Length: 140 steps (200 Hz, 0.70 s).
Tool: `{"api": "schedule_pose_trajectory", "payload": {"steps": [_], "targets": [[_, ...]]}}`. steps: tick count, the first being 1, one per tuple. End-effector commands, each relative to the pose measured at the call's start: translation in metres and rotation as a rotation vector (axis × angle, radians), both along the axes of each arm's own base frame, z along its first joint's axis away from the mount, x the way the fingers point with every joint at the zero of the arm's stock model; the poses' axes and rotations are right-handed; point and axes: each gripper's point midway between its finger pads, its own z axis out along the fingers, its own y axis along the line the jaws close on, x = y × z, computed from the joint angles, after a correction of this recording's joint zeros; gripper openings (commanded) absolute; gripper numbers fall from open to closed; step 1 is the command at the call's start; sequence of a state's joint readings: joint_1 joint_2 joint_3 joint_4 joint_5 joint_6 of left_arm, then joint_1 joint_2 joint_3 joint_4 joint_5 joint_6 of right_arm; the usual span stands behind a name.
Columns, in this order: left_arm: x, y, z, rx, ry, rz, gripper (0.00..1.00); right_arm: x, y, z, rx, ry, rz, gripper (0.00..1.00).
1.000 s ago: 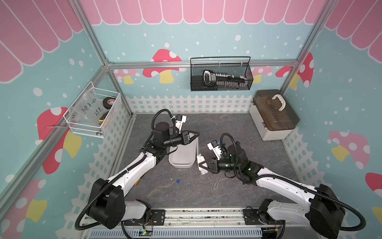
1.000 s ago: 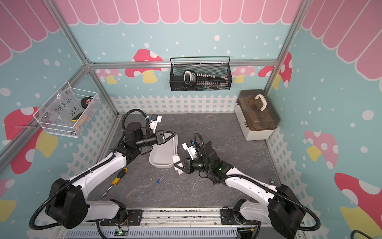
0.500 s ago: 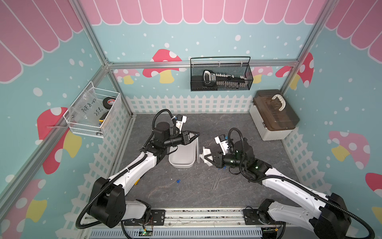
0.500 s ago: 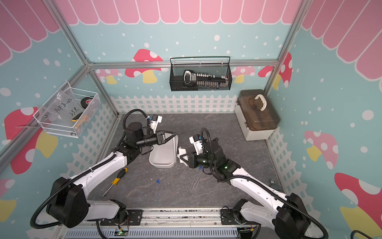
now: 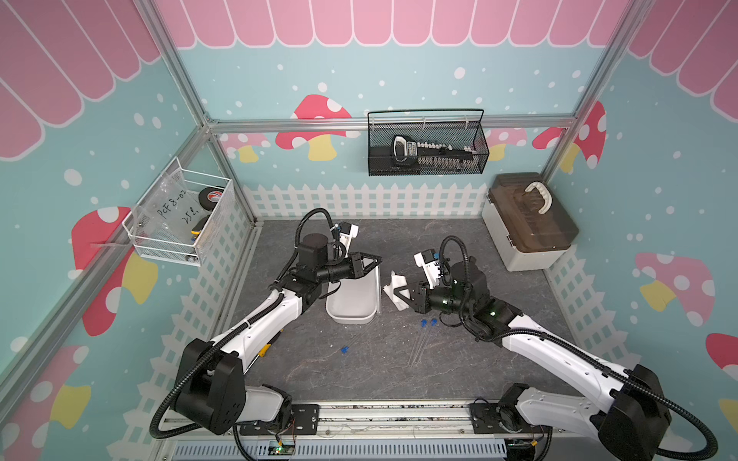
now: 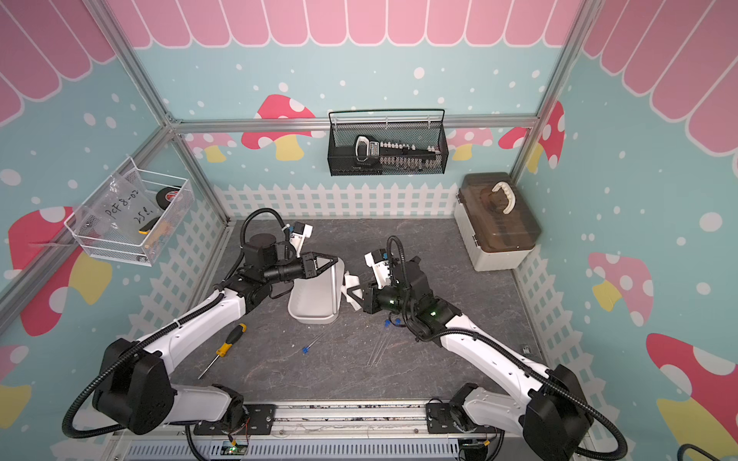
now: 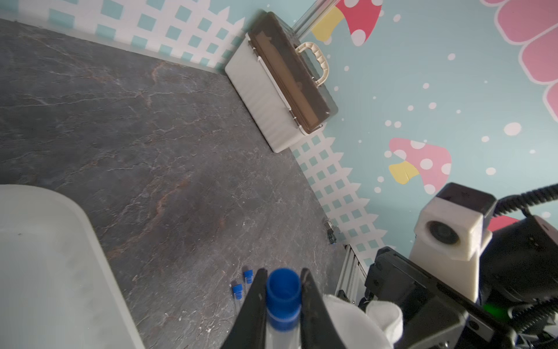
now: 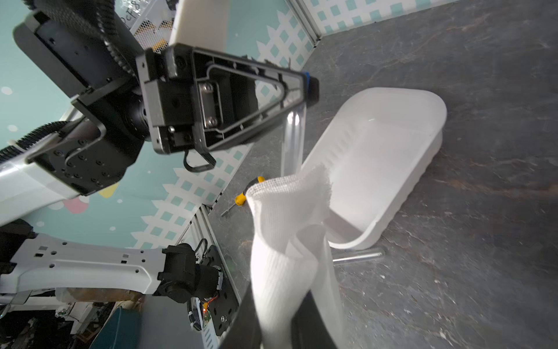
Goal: Wipe the exteriors of test tubes
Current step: Wipe the dirt from the test tube, then place the test tube in the storage box.
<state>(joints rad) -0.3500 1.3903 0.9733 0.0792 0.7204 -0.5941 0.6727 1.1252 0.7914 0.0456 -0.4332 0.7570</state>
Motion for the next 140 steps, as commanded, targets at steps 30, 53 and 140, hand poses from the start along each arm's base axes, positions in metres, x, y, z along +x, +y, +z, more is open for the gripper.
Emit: {"api": "schedule_pose_trajectory", "payload": {"steps": [30, 53, 140], "targets": [[0.031, 0.03, -0.02, 0.155, 0.022, 0.086, 0.18, -0.01, -0.036, -0.024, -0.041, 0.053, -0.108, 0.14], [0.045, 0.04, -0.03, 0.218, 0.026, 0.124, 0.18, -0.016, -0.044, -0.03, -0.043, 0.069, -0.127, 0.14], [0.082, 0.046, -0.092, 0.325, 0.137, 0.154, 0.18, -0.021, -0.053, -0.033, -0.039, 0.077, -0.15, 0.14]]}}
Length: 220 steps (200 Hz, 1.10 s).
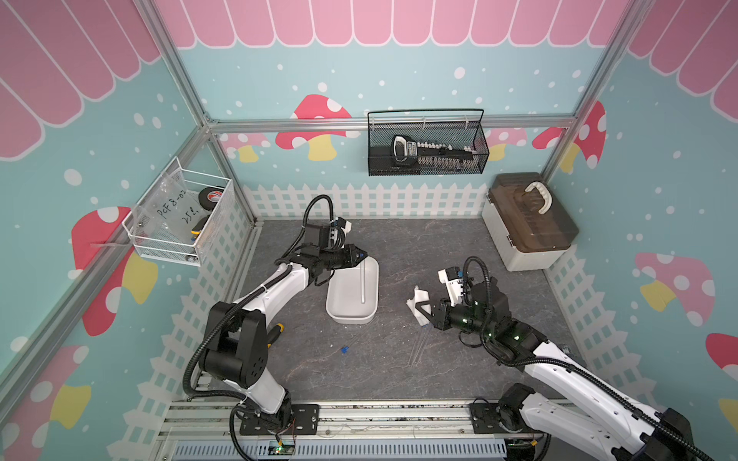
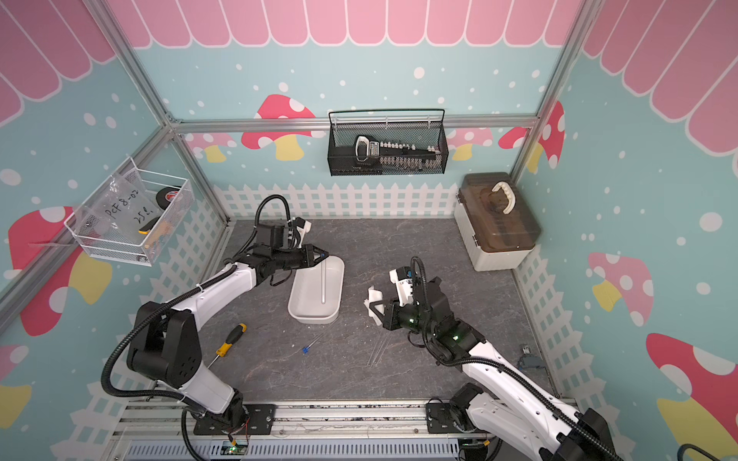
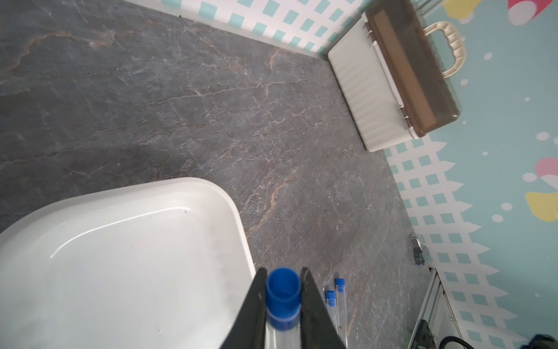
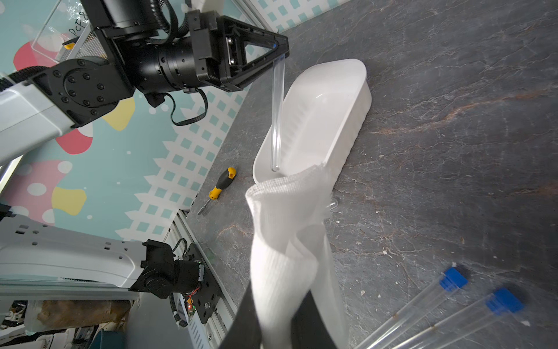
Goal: Wipe the exteriors of test tubes
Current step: Place the test tube in the storage box.
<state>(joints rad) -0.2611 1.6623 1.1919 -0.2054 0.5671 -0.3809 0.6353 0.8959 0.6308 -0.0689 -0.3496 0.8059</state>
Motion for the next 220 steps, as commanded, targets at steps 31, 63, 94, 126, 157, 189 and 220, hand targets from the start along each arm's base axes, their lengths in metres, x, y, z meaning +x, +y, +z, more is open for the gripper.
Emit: {"api": "schedule_pose_trajectory", "payload": {"steps": [31, 63, 94, 126, 157, 189, 220], "targets": [[0.018, 0.005, -0.034, 0.064, 0.043, 0.018, 0.2, -0.001, -0.004, -0.007, -0.006, 0.022, -0.017, 0.14], [0.029, 0.004, -0.051, 0.073, 0.066, 0.04, 0.2, -0.002, -0.006, -0.007, -0.004, 0.024, -0.023, 0.14], [0.036, -0.002, -0.068, 0.076, 0.1, 0.038, 0.2, -0.003, -0.008, -0.006, 0.001, 0.019, -0.029, 0.14], [0.038, -0.006, -0.085, 0.092, 0.126, 0.039, 0.21, -0.004, -0.011, -0.005, -0.002, 0.015, -0.038, 0.14], [0.041, -0.009, -0.099, 0.107, 0.145, 0.041, 0.21, -0.005, -0.011, -0.005, 0.001, 0.017, -0.04, 0.14], [0.046, -0.011, -0.108, 0.111, 0.162, 0.044, 0.22, -0.006, -0.013, -0.003, 0.003, 0.013, -0.046, 0.14], [0.051, -0.013, -0.11, 0.115, 0.168, 0.046, 0.24, -0.007, -0.014, -0.004, 0.002, 0.013, -0.048, 0.14]]}}
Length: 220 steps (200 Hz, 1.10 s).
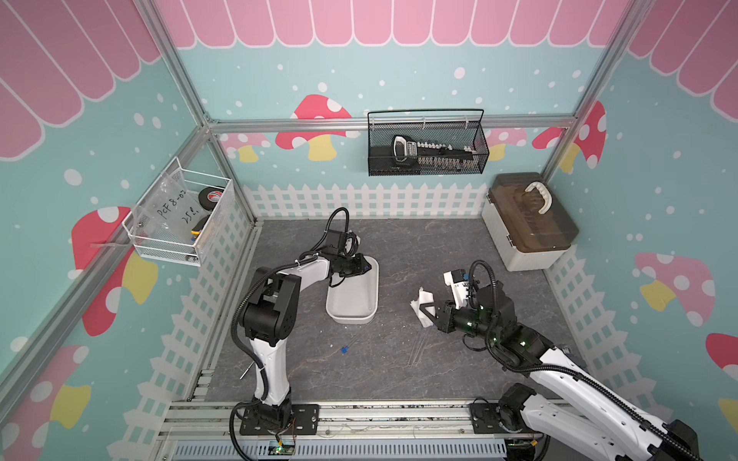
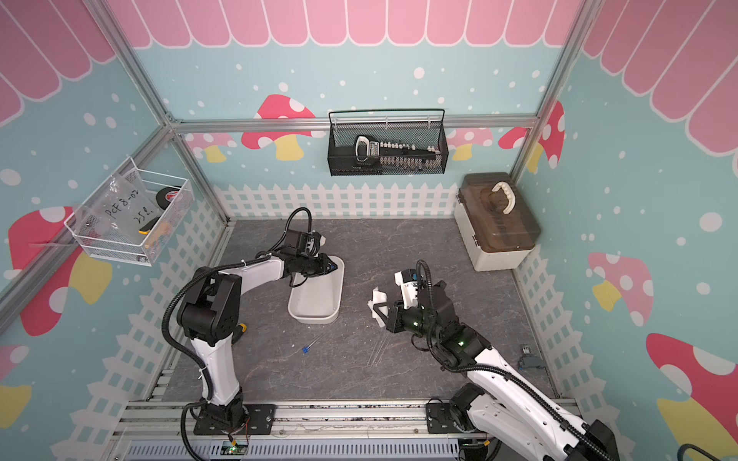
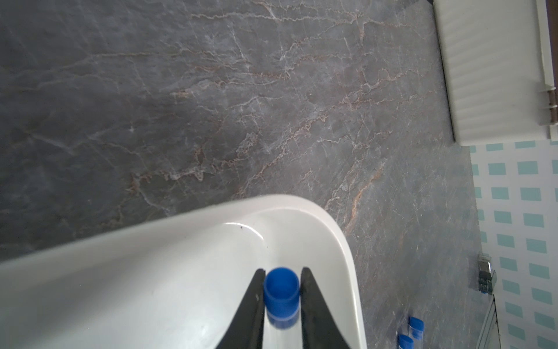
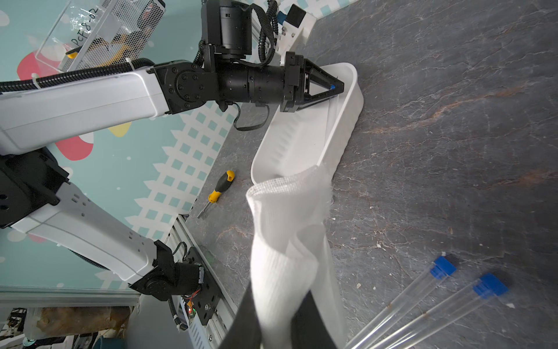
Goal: Wipe the exteriors of test tubes
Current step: Place the test tube in the storage box.
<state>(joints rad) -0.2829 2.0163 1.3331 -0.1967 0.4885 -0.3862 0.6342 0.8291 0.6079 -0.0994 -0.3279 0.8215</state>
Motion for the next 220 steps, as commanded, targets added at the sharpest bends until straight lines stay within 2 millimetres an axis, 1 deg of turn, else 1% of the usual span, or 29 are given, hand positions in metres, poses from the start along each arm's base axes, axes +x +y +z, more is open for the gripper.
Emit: {"api": "schedule_pose_trajectory", "payload": {"steps": [1, 26, 98, 118, 144, 168, 190, 207, 220], "targets": [[0.01, -0.003, 0.002, 0.01, -0.017, 0.007, 0.25, 0.0, -0.005, -0.006, -0.007, 0.018, -0.02, 0.14], [0.013, -0.004, 0.002, 0.009, -0.017, 0.01, 0.27, -0.001, -0.005, -0.007, -0.007, 0.019, -0.02, 0.14], [0.01, -0.004, 0.007, 0.015, -0.023, 0.005, 0.29, -0.003, -0.009, -0.004, 0.0, 0.012, -0.031, 0.14], [0.01, -0.004, 0.013, 0.01, -0.035, 0.004, 0.29, -0.004, -0.009, -0.004, 0.002, 0.01, -0.032, 0.14], [0.006, -0.001, 0.03, 0.025, -0.07, 0.01, 0.29, -0.004, -0.01, -0.002, 0.004, 0.006, -0.036, 0.14], [-0.007, 0.003, 0.04, 0.086, -0.072, -0.003, 0.29, -0.004, -0.011, -0.002, 0.002, 0.004, -0.038, 0.14], [-0.021, 0.008, 0.045, 0.156, -0.09, -0.016, 0.3, -0.004, -0.011, -0.002, 0.0, 0.005, -0.041, 0.14], [-0.034, 0.016, 0.043, 0.213, -0.065, -0.002, 0.3, -0.003, -0.011, -0.003, -0.003, 0.005, -0.042, 0.14], [-0.044, 0.026, 0.037, 0.285, -0.02, 0.022, 0.31, -0.003, -0.011, -0.003, -0.003, 0.007, -0.04, 0.14]]}}
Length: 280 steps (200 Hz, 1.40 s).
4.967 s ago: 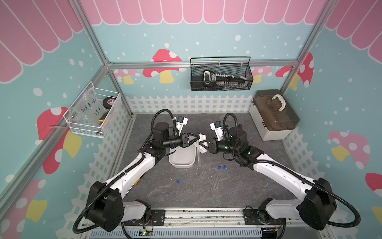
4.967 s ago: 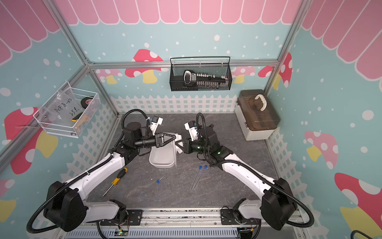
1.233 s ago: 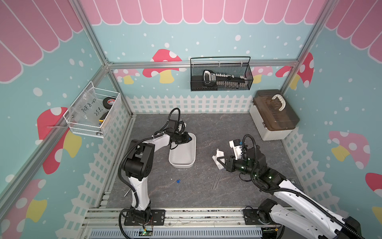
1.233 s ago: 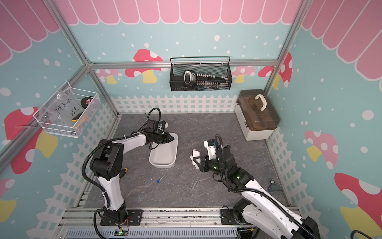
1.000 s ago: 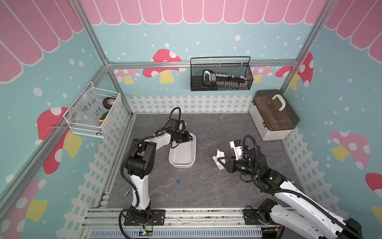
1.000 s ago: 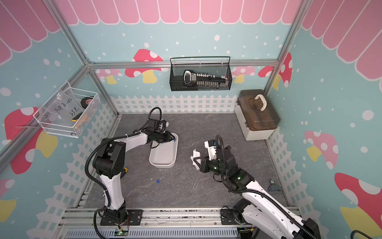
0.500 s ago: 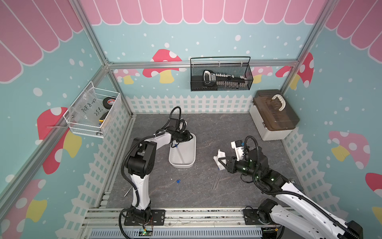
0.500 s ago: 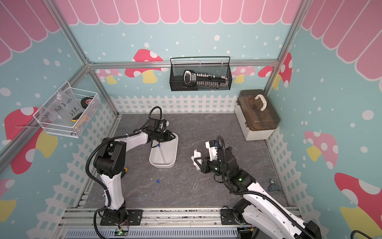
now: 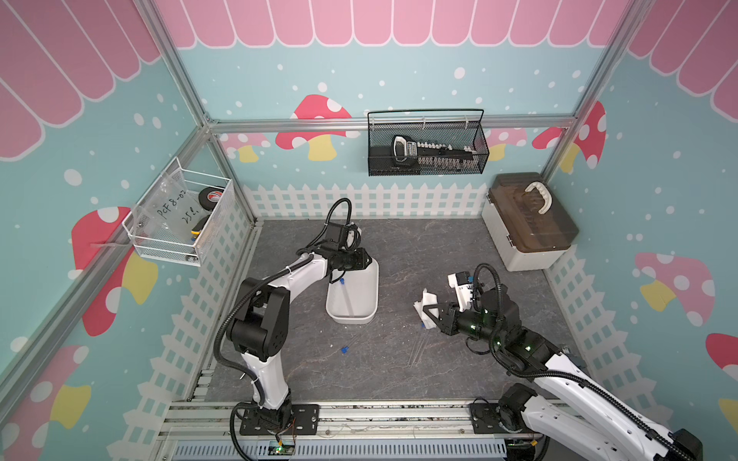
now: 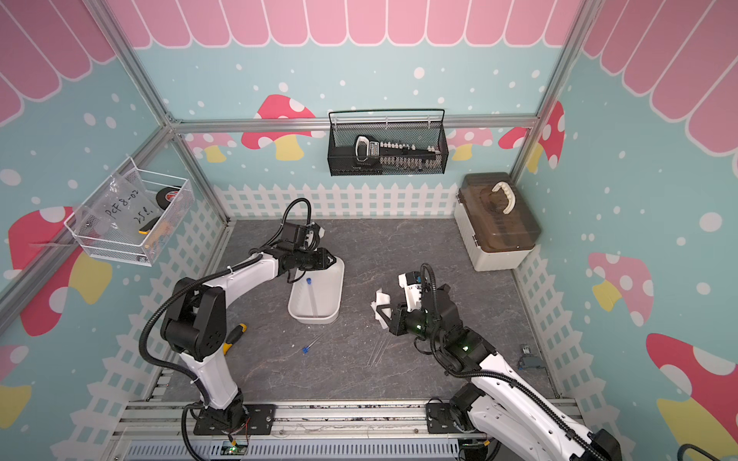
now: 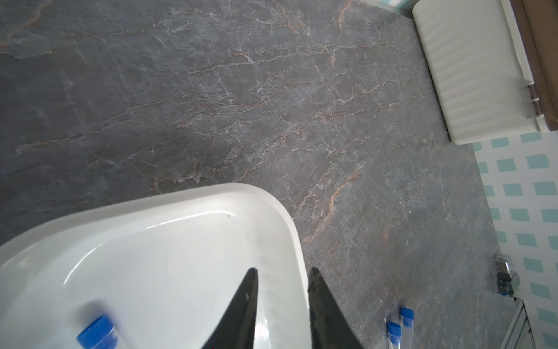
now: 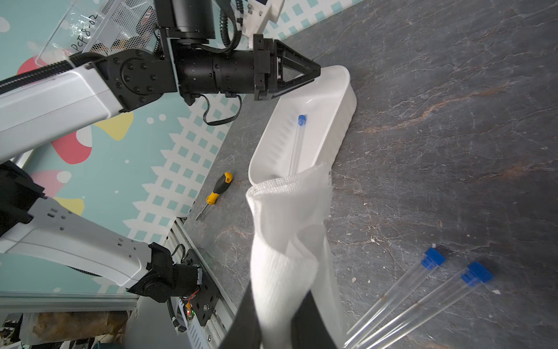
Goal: Wipe the exteriors of test tubes
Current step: Place the test tube in the storage box, then adjust the test tube in the storage box.
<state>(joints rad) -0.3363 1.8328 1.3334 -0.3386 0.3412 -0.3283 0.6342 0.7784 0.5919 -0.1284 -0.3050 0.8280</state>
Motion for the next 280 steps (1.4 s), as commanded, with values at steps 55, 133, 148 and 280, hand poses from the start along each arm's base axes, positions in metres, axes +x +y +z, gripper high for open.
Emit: {"api": "schedule_pose_trajectory", "payload": {"steps": [55, 133, 148, 280], "targets": [[-0.062, 0.057, -0.039, 0.404, 0.16, 0.168, 0.31, 0.002, 0.0, -0.009, -0.019, 0.02, -0.002, 0.14], [-0.08, 0.074, -0.071, 0.561, 0.254, 0.22, 0.31, -0.001, 0.0, -0.012, -0.022, 0.022, 0.01, 0.14], [-0.082, 0.075, -0.078, 0.573, 0.271, 0.223, 0.31, -0.002, -0.001, -0.012, -0.019, 0.019, 0.008, 0.14], [-0.07, 0.061, -0.115, 0.546, 0.342, 0.185, 0.19, -0.003, -0.003, -0.013, -0.014, 0.022, 0.0, 0.14]]}}
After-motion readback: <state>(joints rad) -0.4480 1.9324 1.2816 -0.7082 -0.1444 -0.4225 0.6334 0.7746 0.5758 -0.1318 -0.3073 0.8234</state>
